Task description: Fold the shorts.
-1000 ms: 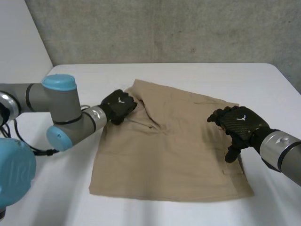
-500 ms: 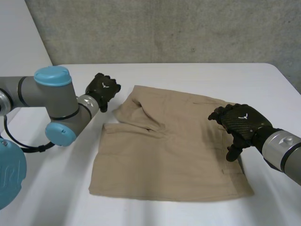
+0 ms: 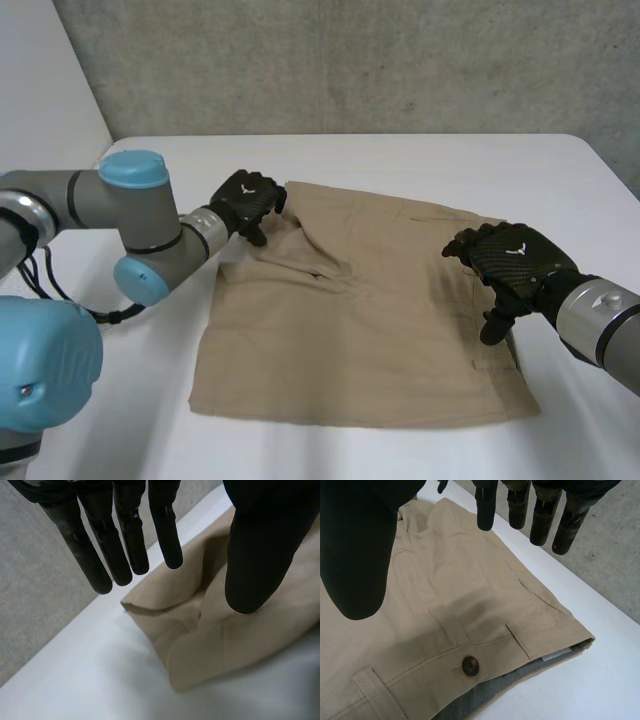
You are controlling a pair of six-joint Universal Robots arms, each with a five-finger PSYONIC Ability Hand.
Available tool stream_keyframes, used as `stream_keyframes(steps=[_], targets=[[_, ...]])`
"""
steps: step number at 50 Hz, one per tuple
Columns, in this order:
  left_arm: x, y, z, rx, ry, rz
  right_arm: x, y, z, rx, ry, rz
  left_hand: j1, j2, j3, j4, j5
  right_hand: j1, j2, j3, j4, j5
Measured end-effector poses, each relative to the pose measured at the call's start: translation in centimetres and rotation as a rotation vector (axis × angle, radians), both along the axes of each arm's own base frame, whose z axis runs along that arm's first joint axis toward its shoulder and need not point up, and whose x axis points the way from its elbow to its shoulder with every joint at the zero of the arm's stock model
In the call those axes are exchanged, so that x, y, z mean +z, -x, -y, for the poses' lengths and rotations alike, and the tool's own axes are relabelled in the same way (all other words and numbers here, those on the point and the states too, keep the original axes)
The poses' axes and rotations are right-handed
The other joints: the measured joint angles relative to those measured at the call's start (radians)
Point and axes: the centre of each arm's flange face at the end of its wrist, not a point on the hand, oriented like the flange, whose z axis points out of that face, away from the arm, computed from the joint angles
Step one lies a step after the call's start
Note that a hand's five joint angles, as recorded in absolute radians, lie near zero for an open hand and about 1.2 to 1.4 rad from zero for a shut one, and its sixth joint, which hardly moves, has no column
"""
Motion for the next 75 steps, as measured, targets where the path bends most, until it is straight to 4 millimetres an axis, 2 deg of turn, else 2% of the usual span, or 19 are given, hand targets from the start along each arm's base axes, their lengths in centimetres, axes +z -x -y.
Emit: stream_keyframes(steps=[11,19,20,23,26,29,33,45,47,48,50,53,60,62,63,75], targets=[[-2.0,-0.8,1.2,0.024,-0.033,0.018,-0.1,0.0,0.0,0.001,-0.002,0.0,0.0,0.002,0.0,0.0,0.0,0.0,0.0,0.0,0.0,0.0],[-2.3,-1.0,1.2,0.026,-0.046,0.023,-0.1,0.0,0.0,0.001,-0.002,0.0,0.083,0.077,0.073,0.071,0.064,0.0,0.0,0.0,0.0,0.0],[-2.3,-1.0,1.1,0.026,-0.053,0.027,-0.1,0.0,-0.1,0.001,-0.003,0.0,0.185,0.178,0.178,0.175,0.162,0.0,0.0,0.0,0.0,0.0],[-2.2,-1.1,1.1,0.026,-0.054,0.028,-0.1,0.0,-0.1,0.001,-0.003,0.0,0.24,0.238,0.233,0.234,0.217,0.0,0.0,0.0,0.0,0.0],[-2.0,-1.1,1.0,0.027,-0.055,0.029,-0.1,0.0,-0.1,0.002,-0.003,0.0,0.395,0.395,0.388,0.389,0.379,0.0,0.0,0.0,0.0,0.0],[-1.8,-1.1,1.0,0.028,-0.054,0.031,-0.1,0.0,-0.1,0.002,-0.003,0.0,0.466,0.495,0.491,0.492,0.484,0.0,0.0,0.0,0.0,0.0],[-1.7,-1.2,1.0,0.03,-0.047,0.038,-0.1,0.0,-0.1,0.002,-0.003,0.0,0.467,0.531,0.526,0.527,0.496,0.0,0.0,0.0,0.0,0.0],[-1.0,-1.7,0.8,0.066,-0.02,0.082,-0.1,0.0,-0.1,0.002,-0.003,0.0,0.446,0.483,0.48,0.489,0.474,0.0,0.0,0.0,0.0,0.0],[-0.9,-1.8,0.5,0.063,-0.027,0.083,-0.1,0.0,-0.1,0.002,-0.003,0.0,0.156,0.19,0.204,0.2,0.206,0.0,0.0,0.0,0.0,0.0],[-0.9,-1.8,0.5,0.063,-0.027,0.083,-0.1,0.0,-0.1,0.002,-0.003,0.0,0.156,0.19,0.204,0.2,0.206,0.0,0.0,0.0,0.0,0.0],[-0.6,-1.8,0.2,0.057,-0.034,0.077,-0.1,0.0,-0.1,0.002,-0.003,0.0,-0.037,-0.003,0.001,-0.008,-0.003,0.0,0.0,0.0,0.0,0.0],[-0.3,-1.7,0.1,0.048,-0.046,0.058,-0.1,0.0,-0.1,0.003,-0.004,0.0,-0.14,-0.133,-0.13,-0.139,-0.137,0.0,0.0,0.0,0.0,0.0],[0.7,-1.4,0.4,0.058,-0.122,-0.038,-0.1,0.0,-0.1,0.002,-0.006,0.0,-0.132,-0.131,-0.127,-0.138,-0.136,0.0,0.0,0.0,0.0,0.0],[1.0,-1.3,0.7,0.065,-0.149,-0.064,-0.2,0.0,-0.2,0.002,-0.007,-0.001,-0.1,-0.104,-0.104,-0.107,-0.101,0.0,0.0,0.0,0.0,0.0],[1.0,-1.3,0.9,0.07,-0.163,-0.078,-0.2,0.0,-0.2,0.003,-0.007,-0.001,-0.015,-0.029,-0.03,-0.03,-0.027,0.0,0.0,0.0,0.0,0.0],[0.5,-1.6,2.6,0.103,-0.155,-0.107,-0.3,0.0,-0.3,0.006,-0.01,-0.001,0.132,0.128,0.13,0.126,0.127,0.0,0.0,0.0,0.0,0.0]])
